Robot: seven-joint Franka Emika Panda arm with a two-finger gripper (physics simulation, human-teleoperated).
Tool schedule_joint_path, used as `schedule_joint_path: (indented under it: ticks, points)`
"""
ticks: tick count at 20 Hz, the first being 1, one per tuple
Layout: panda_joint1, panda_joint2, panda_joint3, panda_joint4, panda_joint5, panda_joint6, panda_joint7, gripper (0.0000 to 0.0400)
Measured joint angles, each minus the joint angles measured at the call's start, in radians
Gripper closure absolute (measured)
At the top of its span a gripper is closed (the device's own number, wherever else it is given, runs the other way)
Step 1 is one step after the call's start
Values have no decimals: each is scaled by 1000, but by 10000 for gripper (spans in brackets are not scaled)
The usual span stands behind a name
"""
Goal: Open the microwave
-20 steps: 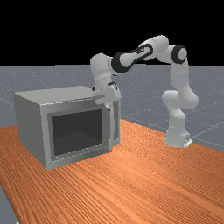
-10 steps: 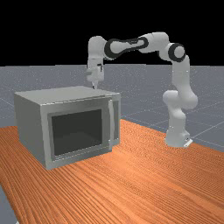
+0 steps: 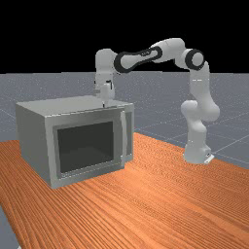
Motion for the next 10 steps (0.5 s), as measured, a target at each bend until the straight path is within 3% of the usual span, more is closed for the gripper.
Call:
schedule_joint_path:
  ticks: [4, 6, 10]
  points:
    - [-10, 7, 8, 4, -4, 4, 8, 400]
    - [-15, 11, 22, 12, -3, 11, 19, 369]
    - [-36, -2, 62, 0, 1, 21, 33, 261]
